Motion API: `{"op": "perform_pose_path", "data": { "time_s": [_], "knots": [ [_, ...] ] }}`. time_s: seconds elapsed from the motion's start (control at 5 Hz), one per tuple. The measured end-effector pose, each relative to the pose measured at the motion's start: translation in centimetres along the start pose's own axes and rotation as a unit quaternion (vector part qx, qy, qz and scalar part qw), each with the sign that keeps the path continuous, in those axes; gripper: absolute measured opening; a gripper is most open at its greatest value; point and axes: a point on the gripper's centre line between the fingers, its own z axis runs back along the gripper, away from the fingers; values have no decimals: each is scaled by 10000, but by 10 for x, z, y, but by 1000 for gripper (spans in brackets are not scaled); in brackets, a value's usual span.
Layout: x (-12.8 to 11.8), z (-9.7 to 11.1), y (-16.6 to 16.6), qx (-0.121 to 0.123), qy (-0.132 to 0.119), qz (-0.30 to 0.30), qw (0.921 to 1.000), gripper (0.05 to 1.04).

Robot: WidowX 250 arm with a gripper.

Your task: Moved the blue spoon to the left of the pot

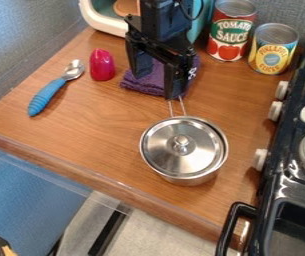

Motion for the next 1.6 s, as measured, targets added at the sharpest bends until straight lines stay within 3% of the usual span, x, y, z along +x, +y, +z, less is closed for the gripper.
{"op": "perform_pose_path", "data": {
  "time_s": [0.2,0.6,0.8,1.0,1.2,1.4,1.6],
  "knots": [
    [-4,-10,0,-52,152,3,9999,1001],
    [-66,-27,84,114,239,1199,9924,1001],
    [-99,-28,118,365,277,1643,9853,1001],
    [-119,-33,140,469,298,1993,9784,1001],
    [-119,-32,163,583,205,2256,9723,1001],
    [-114,-44,178,516,166,2422,9687,1001],
    [-111,-58,192,536,323,2487,9666,1001]
  ]
}}
